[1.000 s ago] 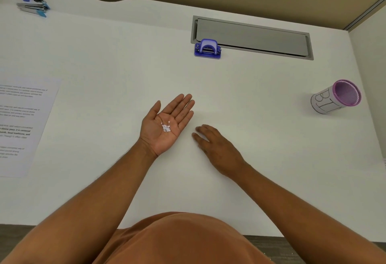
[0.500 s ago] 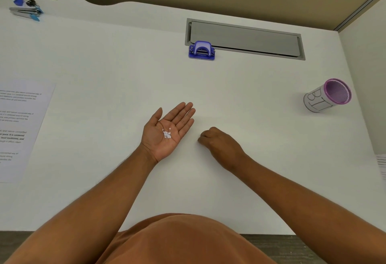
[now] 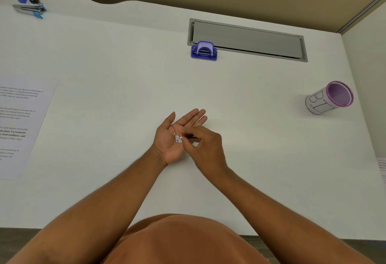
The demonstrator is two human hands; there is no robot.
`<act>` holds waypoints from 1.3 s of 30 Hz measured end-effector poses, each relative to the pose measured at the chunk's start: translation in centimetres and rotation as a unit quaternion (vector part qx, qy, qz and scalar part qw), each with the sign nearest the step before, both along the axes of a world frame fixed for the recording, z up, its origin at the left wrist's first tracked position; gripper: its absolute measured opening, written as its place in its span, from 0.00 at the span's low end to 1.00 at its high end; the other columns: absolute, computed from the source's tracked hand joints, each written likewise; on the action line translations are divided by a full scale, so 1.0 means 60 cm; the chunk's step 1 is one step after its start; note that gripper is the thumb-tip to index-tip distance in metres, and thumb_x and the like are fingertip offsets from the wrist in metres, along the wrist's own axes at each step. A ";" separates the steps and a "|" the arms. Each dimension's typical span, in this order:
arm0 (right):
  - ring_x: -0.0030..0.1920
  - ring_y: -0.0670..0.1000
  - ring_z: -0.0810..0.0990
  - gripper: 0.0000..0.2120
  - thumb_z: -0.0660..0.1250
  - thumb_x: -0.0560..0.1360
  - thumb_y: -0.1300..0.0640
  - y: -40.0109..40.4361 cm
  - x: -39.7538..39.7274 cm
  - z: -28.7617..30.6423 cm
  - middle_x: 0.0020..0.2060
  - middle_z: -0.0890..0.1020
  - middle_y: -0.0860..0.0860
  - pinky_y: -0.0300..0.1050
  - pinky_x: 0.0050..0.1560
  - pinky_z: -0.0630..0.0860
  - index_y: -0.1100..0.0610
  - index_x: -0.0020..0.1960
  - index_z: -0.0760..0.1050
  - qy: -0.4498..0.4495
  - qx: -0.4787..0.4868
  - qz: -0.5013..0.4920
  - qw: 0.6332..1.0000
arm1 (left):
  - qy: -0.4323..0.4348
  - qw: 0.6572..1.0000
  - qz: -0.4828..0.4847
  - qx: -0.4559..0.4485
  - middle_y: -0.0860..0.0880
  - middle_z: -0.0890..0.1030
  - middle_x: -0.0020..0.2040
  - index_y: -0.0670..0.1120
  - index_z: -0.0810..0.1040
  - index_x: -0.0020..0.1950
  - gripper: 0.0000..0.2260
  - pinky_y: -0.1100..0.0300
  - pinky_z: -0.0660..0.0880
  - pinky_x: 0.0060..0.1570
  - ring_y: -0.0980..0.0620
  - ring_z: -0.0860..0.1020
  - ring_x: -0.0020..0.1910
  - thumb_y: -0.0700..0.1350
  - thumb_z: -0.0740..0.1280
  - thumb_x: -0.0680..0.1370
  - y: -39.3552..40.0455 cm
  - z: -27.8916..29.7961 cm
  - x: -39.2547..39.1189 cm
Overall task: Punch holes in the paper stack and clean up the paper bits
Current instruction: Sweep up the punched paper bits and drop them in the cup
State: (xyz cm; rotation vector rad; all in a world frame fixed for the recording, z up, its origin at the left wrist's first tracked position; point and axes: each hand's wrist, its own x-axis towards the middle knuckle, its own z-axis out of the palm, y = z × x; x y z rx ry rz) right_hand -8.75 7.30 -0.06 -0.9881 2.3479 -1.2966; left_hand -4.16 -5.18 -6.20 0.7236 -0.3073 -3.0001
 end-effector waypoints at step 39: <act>0.47 0.47 0.78 0.11 0.79 0.74 0.56 0.088 -0.137 -0.079 0.43 0.79 0.47 0.38 0.49 0.74 0.50 0.56 0.88 -0.024 0.136 0.084 0.987 | 0.026 0.996 0.078 -0.017 0.38 0.71 0.81 0.36 0.74 0.77 0.26 0.44 0.69 0.79 0.39 0.71 0.80 0.53 0.53 0.89 -0.070 0.023 0.029</act>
